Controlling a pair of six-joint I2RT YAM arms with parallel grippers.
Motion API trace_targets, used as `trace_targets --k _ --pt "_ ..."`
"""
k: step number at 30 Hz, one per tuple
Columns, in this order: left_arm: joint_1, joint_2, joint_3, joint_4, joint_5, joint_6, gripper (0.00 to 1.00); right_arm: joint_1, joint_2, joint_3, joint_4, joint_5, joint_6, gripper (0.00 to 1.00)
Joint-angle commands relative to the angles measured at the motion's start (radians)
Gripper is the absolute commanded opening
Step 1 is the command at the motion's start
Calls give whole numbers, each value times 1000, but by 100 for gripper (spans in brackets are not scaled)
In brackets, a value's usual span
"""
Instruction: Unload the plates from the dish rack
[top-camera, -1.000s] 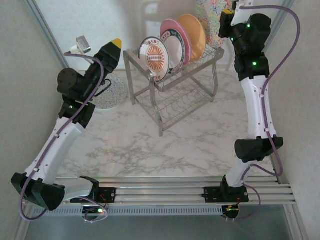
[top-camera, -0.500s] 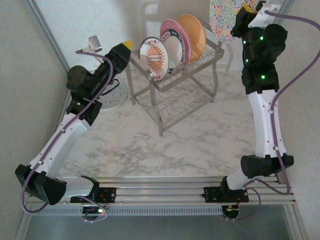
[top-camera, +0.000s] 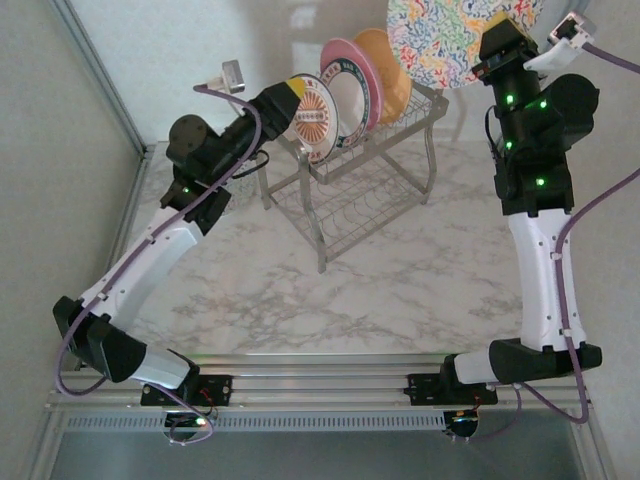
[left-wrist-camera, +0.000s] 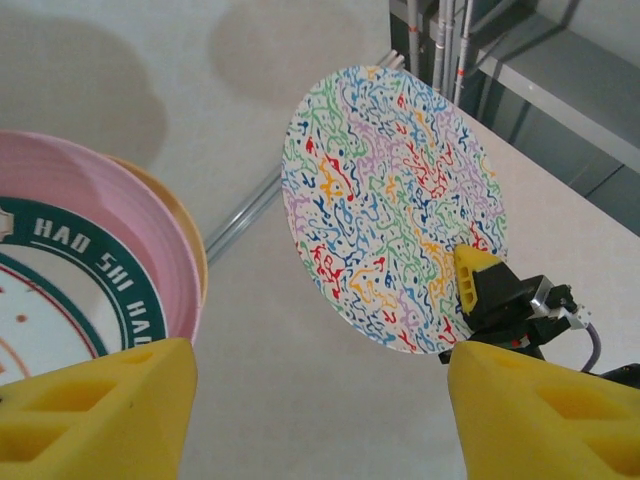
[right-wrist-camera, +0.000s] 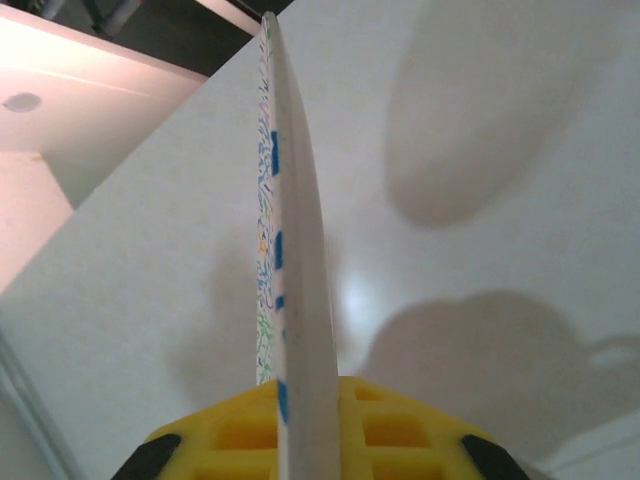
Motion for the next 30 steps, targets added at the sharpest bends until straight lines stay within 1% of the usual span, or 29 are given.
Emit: trace_targets --k 1,4,9,18,22,25,27,29,30 --pt "-14 32 66 20 54 -26 67 20 -34 -10 53 -92 140 0" --pt "-17 66 98 37 73 -74 67 43 -30 -7 41 -135 184 0" --pt "-31 106 141 59 96 -113 67 75 6 11 24 -213 273 0" --pt "-51 132 164 75 100 -134 66 137 75 77 -36 -310 313 0" --pt "-55 132 164 53 88 -127 62 145 96 99 -43 -342 330 0" --pt "-57 132 163 43 79 -127 53 146 107 111 -45 -363 344 0" --pt "-59 131 162 41 73 -129 43 147 115 118 -60 -377 347 0" --pt "-59 132 161 40 65 -131 29 150 119 121 -69 -386 350 0" --pt "-59 132 161 40 62 -132 23 150 119 120 -70 -388 352 0"
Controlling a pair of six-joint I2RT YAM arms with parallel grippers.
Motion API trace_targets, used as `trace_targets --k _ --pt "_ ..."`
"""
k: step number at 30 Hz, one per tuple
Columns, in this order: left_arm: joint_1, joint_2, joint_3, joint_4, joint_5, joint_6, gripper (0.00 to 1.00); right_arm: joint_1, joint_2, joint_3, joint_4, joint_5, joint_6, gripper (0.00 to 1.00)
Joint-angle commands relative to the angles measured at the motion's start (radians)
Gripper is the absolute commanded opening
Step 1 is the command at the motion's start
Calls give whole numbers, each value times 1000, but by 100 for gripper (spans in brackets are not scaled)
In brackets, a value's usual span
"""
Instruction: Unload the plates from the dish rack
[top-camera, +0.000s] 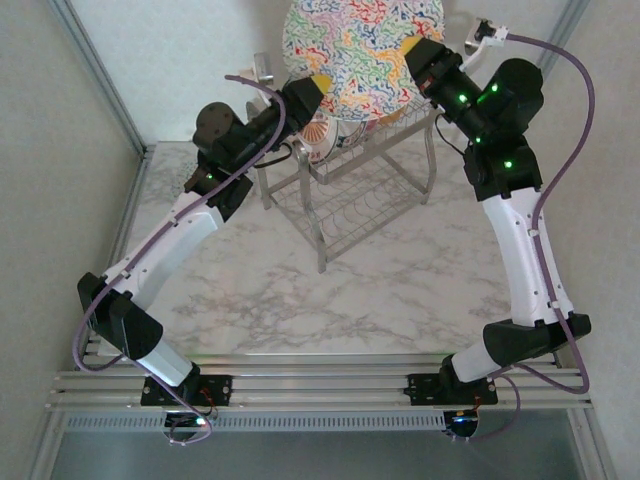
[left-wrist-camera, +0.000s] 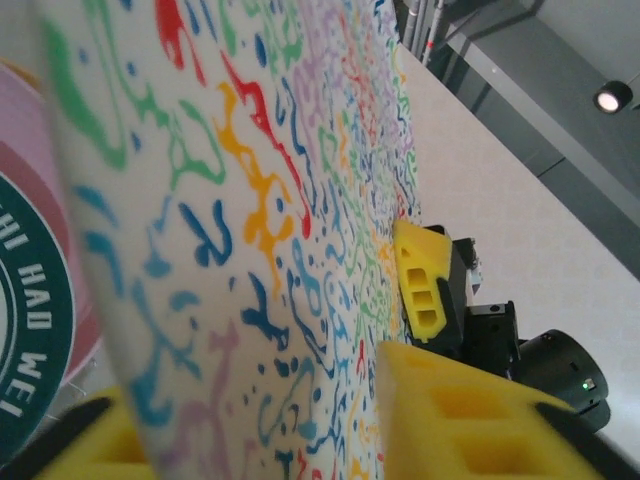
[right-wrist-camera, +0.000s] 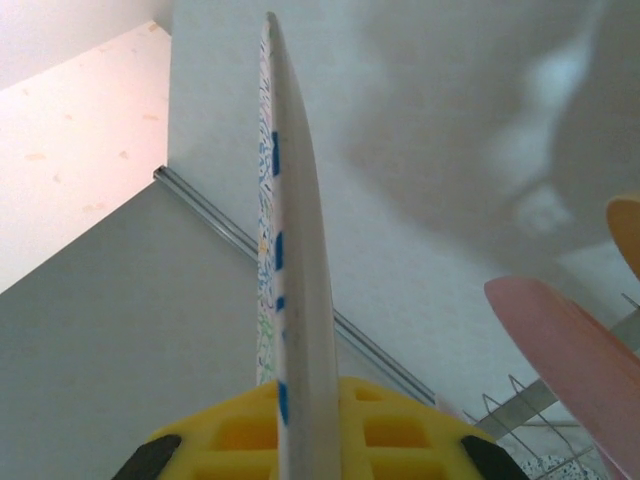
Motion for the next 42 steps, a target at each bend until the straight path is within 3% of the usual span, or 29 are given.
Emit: trace_targets --k 1,4,9,15,18,22,27,32,42 --pt "-9 -1 35 29 -1 -4 18 11 0 45 44 -39 18 0" --pt "-11 2 36 32 -2 -18 2 14 4 54 32 -53 15 0" --pt "-9 2 35 65 -6 -44 0 19 7 72 -15 -63 -36 3" --pt "20 -1 32 187 0 -137 0 21 -7 76 -55 -46 -106 52" --pt "51 -6 28 254 -6 -197 0 27 -21 77 -85 -23 -158 65" --pt "107 -19 23 316 -15 -265 0 50 -50 47 -77 1 -245 70" --pt "212 -65 -34 358 -52 -339 0 138 -107 -11 -67 63 -480 72" --pt "335 -144 -149 360 -98 -373 0 290 -158 -92 -82 179 -772 72" --pt "514 -339 -483 291 -211 -359 0 572 -154 -138 -158 416 -1116 73"
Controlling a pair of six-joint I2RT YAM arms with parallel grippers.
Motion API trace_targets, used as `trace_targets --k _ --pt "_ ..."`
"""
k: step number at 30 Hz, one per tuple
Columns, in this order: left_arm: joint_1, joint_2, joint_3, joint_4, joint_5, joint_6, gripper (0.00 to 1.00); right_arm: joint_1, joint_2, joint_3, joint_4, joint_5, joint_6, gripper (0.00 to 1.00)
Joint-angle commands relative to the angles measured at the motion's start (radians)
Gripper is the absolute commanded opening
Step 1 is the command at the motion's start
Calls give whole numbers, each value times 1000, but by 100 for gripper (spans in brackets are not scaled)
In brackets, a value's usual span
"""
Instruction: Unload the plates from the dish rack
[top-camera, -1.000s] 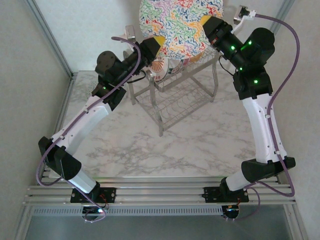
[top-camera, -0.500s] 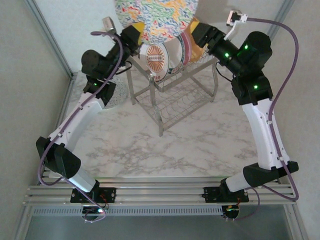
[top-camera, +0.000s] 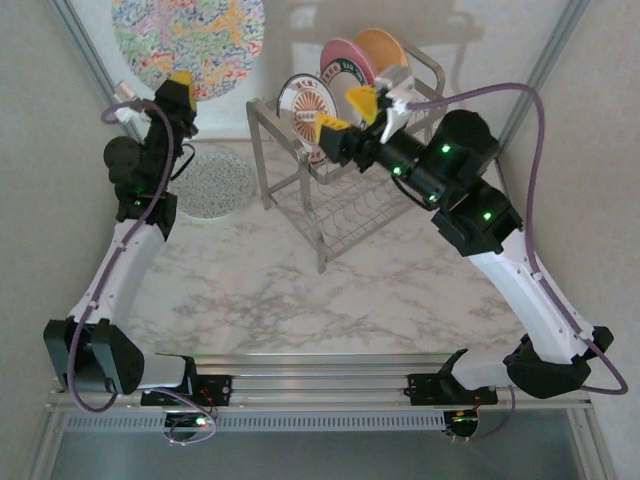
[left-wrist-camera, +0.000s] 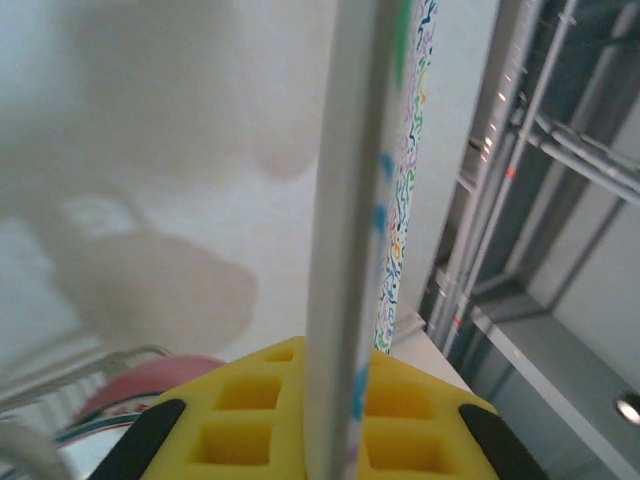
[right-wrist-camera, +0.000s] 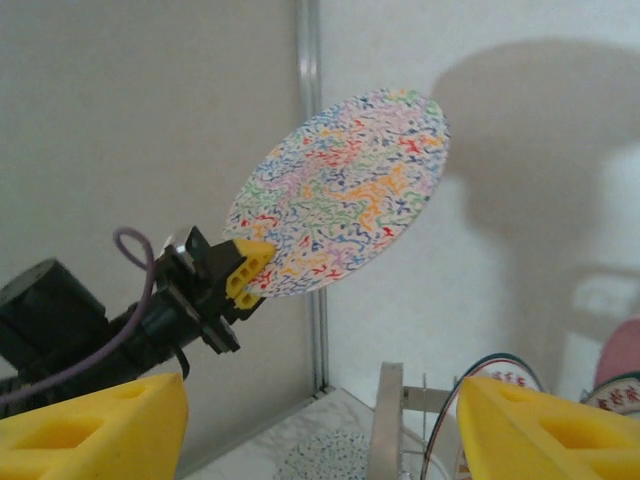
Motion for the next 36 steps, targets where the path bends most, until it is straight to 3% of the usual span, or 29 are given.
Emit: trace_targets --k 1,6,12,16,26,36 --pt "29 -99 -81 23 -57 20 0 83 11 -3 -42 144 -179 73" --pt "76 -215 -278 -85 -141 42 0 200 37 14 -91 290 -261 74" --pt "120 -284 -498 -103 -140 64 0 307 72 22 -132 456 -323 76" --pt "138 -293 -624 -76 -148 55 0 349 91 28 -156 501 -331 79" --pt "160 -153 -736 -36 -122 52 0 354 104 60 -189 500 -296 80" --pt "184 91 -674 3 -39 74 0 355 100 59 -189 514 -272 80"
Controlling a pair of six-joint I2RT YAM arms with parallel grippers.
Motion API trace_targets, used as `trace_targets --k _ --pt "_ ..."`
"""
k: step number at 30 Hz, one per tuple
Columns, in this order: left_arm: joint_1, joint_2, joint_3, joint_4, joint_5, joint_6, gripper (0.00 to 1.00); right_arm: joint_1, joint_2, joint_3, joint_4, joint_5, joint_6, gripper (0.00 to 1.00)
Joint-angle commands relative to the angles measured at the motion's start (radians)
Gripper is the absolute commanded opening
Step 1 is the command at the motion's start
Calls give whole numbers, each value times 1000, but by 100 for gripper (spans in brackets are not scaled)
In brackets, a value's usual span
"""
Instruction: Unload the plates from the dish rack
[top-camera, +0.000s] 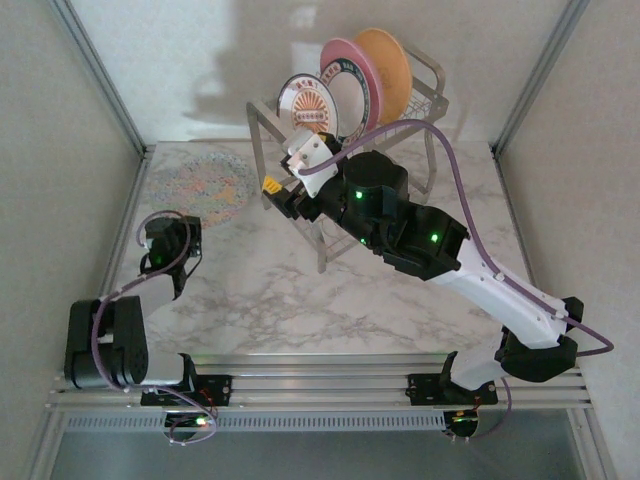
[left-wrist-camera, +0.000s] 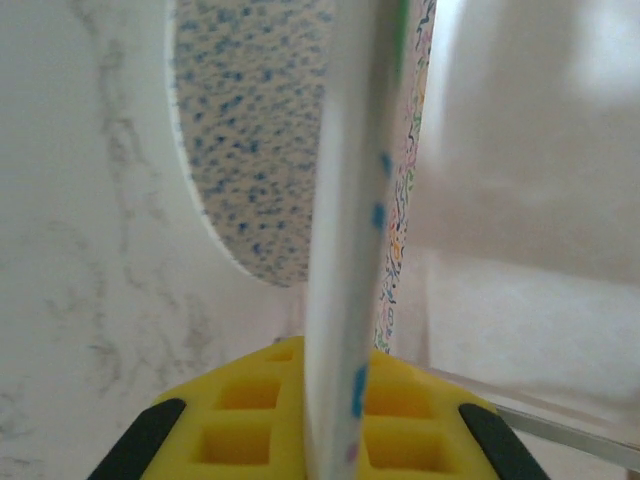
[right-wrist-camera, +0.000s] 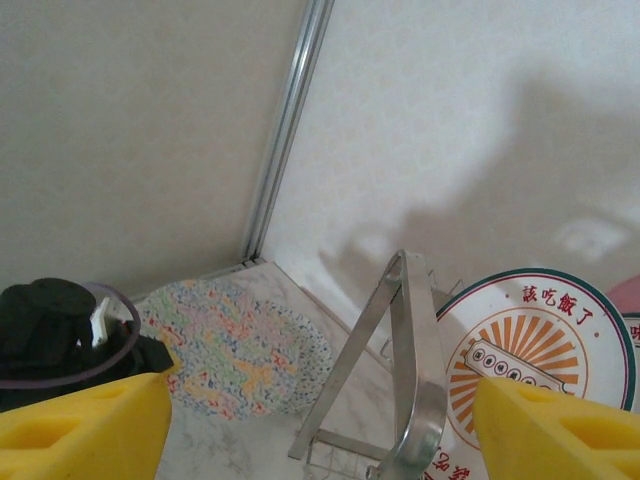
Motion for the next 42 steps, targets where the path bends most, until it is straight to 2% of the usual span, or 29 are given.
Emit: trace_targets --k 1,34,42 --pt "11 34 64 114 42 30 0 10 -2 29 2 39 11 80" --pt "51 391 317 69 103 96 0 9 19 59 -17 66 15 81" --pt "57 450 397 3 129 102 16 9 22 61 -25 70 12 83"
